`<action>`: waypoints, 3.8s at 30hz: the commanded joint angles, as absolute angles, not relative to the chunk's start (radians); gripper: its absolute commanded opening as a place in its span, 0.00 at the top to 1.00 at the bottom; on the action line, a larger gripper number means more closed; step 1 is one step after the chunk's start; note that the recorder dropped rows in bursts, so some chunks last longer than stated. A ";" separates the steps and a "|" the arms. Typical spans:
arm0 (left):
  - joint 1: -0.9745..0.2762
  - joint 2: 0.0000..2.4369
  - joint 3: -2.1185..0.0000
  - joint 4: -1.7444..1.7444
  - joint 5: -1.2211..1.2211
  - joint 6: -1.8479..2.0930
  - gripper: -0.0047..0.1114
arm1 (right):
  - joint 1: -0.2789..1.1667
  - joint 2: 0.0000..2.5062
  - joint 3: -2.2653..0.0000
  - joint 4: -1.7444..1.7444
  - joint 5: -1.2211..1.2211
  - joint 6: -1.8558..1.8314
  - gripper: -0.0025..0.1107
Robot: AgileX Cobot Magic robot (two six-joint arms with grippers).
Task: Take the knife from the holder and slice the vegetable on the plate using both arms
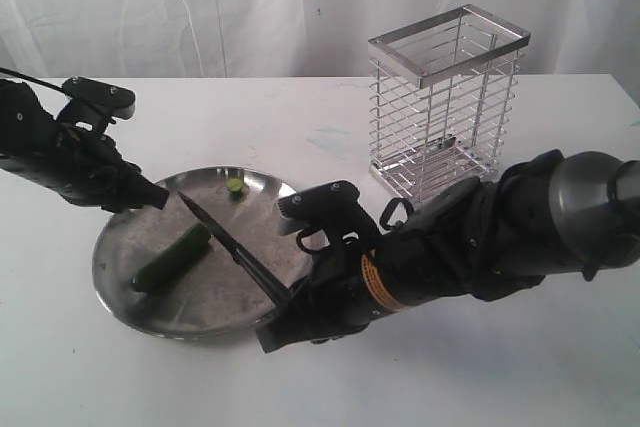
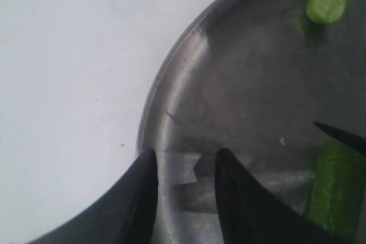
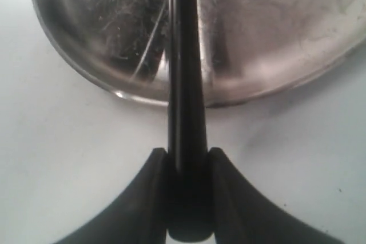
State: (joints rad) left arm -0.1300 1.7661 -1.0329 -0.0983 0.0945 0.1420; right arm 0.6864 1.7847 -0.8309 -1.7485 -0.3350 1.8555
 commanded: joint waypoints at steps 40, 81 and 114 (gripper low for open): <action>-0.243 1.670 -1.025 -0.148 0.103 0.132 0.62 | 0.691 1.828 -0.876 -1.744 -0.373 1.940 0.98; -0.246 1.711 -1.025 -0.148 0.111 0.132 0.62 | 0.708 1.857 -0.889 -1.744 -0.364 1.949 0.98; -0.292 1.724 -1.025 -0.162 0.097 0.130 0.62 | 0.708 1.911 -0.889 -1.744 -0.435 1.976 0.98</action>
State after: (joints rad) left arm -0.2730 1.7156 -1.0329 -0.1459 0.1037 0.1384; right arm 0.7074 1.8946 -0.8863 -1.7316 -0.4045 1.9639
